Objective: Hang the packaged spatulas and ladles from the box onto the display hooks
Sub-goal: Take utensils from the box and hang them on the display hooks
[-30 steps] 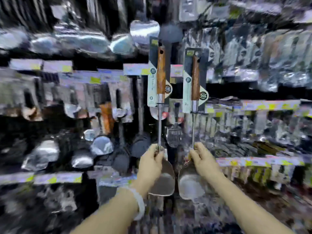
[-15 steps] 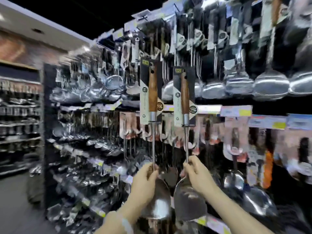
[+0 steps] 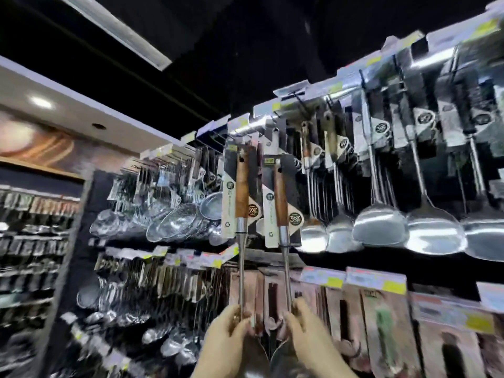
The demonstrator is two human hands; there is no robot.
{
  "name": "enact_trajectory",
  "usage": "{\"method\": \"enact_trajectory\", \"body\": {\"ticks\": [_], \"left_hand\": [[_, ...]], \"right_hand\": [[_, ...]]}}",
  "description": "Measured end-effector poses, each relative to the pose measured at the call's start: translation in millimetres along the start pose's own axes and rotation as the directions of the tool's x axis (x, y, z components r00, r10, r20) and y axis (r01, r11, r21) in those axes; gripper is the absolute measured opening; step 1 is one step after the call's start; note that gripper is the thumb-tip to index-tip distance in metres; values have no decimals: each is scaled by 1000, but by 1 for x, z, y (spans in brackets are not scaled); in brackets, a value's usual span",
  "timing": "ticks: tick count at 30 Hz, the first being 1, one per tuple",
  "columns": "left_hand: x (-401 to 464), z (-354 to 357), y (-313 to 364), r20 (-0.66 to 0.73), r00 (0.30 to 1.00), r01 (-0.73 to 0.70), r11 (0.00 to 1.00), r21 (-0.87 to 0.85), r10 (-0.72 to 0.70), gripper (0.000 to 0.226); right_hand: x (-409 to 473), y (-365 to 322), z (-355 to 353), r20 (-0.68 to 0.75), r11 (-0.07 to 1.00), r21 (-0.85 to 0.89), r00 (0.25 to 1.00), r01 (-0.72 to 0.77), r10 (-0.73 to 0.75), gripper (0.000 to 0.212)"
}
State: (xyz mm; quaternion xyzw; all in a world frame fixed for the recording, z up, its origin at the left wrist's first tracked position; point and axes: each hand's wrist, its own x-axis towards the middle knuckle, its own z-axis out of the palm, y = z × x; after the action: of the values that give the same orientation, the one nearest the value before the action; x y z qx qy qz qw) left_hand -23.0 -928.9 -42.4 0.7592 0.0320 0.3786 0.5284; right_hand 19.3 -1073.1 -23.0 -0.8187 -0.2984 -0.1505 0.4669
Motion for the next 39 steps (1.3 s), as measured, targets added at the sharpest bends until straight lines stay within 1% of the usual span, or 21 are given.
{"method": "enact_trajectory", "body": {"ticks": [1,2,5,7,8,11,12,14,15,17,19,21,25,28,30,33,37,39], "left_hand": [[15,-2,-5,11,1000,-4,1000,0,4,21],[28,-3,-8,22,1000,-14,1000,-2,14,21],[71,-6,-21,60,996,-57,998,-31,59,19],[99,-6,-27,97,990,-105,994,-11,106,15],[113,-8,-30,117,984,-131,991,-17,132,17],[157,-10,-29,201,958,-191,978,-81,204,23],[170,-10,-28,225,949,-200,974,-107,220,27],[195,-8,-24,244,932,-237,959,-153,269,44],[207,-6,-20,249,922,-260,951,-167,296,46],[225,0,-9,286,900,-294,942,-162,330,37],[237,6,2,306,862,-368,914,-171,404,28],[243,8,14,315,827,-427,885,-186,465,26],[250,13,35,314,815,-445,873,-197,486,22],[255,16,46,317,821,-425,879,-216,475,20],[258,17,50,316,827,-407,883,-233,465,23],[263,16,55,303,847,-364,891,-270,437,24],[276,16,56,272,864,-358,897,-260,424,25],[277,16,56,282,867,-340,901,-271,412,24]], "right_hand": [[11,1,8,-18,1000,-17,1000,-9,8,29],[22,3,15,-39,999,-36,999,-28,27,31],[47,-3,28,-131,997,-55,991,-45,37,29],[65,-11,32,-192,994,-95,981,-45,26,24],[75,-14,34,-219,991,-123,975,-58,30,23],[104,-23,38,-281,973,-213,960,-85,22,24],[112,-26,38,-319,973,-210,947,-100,29,21],[127,-36,30,-399,962,-221,915,-160,60,14],[133,-41,23,-424,952,-246,904,-182,63,17],[143,-51,9,-455,933,-295,889,-204,51,22],[154,-60,-9,-491,922,-319,871,-220,39,21],[163,-71,-28,-528,907,-352,849,-232,13,19],[183,-85,-61,-547,900,-366,837,-234,-5,21],[197,-88,-74,-555,920,-333,831,-207,-14,22],[205,-90,-78,-561,922,-331,828,-199,-23,25],[219,-92,-80,-562,928,-320,827,-190,-24,24],[233,-93,-81,-570,926,-328,821,-185,-38,21],[237,-91,-81,-576,922,-335,817,-194,-37,23]]}}
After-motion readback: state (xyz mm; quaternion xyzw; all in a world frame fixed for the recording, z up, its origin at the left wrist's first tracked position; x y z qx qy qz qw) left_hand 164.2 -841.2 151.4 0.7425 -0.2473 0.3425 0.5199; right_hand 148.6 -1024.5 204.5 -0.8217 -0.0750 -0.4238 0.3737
